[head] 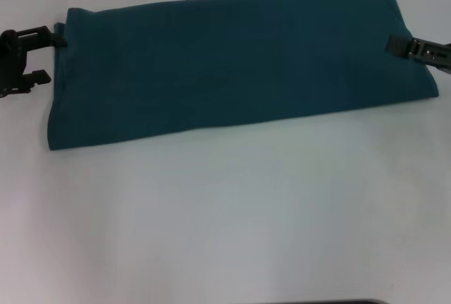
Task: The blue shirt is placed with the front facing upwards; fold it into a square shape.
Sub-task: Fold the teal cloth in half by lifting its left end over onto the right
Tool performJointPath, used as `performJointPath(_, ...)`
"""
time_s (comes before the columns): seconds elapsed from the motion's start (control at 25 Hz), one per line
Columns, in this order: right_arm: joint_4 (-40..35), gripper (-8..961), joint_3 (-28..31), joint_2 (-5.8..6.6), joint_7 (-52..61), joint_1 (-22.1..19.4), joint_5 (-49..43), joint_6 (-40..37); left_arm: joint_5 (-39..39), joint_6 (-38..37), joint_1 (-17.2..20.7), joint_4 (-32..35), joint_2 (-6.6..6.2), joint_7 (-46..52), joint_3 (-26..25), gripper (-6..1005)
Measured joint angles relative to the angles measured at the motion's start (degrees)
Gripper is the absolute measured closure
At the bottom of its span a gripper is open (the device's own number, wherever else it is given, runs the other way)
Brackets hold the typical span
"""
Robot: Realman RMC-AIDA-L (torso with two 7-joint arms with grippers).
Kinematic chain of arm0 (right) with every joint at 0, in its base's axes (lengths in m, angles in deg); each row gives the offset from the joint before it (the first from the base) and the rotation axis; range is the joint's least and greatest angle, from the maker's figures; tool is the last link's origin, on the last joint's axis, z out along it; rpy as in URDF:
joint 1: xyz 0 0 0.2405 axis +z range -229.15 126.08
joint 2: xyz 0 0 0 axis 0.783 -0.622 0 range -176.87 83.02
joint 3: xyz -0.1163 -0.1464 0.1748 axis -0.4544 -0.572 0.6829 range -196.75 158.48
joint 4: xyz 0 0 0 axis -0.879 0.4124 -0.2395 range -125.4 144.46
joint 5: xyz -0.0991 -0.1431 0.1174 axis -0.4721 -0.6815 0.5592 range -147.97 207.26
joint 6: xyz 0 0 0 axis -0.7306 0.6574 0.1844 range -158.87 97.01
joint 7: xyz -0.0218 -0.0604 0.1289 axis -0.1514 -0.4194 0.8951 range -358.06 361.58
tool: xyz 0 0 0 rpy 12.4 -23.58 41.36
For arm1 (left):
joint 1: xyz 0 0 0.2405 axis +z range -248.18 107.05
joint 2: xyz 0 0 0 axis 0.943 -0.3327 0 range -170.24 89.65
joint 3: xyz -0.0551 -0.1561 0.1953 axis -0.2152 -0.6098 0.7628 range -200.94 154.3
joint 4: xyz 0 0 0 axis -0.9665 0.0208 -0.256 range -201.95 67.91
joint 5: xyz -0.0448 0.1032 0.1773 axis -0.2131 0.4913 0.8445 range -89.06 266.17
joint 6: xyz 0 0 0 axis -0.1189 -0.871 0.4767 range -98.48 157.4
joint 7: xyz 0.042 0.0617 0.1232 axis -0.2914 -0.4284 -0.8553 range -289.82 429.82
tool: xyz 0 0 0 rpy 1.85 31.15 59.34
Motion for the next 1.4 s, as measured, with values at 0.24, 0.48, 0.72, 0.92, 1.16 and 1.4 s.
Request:
performJointPath(0.24,-0.03,321,0.53,0.14,0.37,0.37,-1.48,0.34,2.73,1.48,-1.74,0.51,-0.35,4.40,0.27,159)
performJointPath(0.48,-0.39,322,0.50,0.29,0.32,0.52,-1.53,0.24,6.79,1.69,-3.99,0.32,0.27,-6.64,0.49,159)
performJointPath(0.72,-0.45,323,0.56,0.32,0.51,0.60,-1.53,-0.02,7.45,3.12,-3.78,-1.29,1.04,-10.62,0.33,160)
performJointPath(0.92,-0.45,324,0.59,0.34,0.67,0.52,-1.43,0.00,10.24,5.63,-3.72,-0.74,1.95,-8.81,0.29,160)
performJointPath(1.16,-0.44,326,0.62,0.42,0.69,0.61,-1.39,0.02,10.79,8.09,-3.62,0.06,2.87,-7.51,0.47,159)
performJointPath(1.4,-0.38,327,0.61,0.41,0.71,0.31,-1.36,0.31,10.87,8.41,-3.65,0.29,3.09,-7.51,0.65,159)
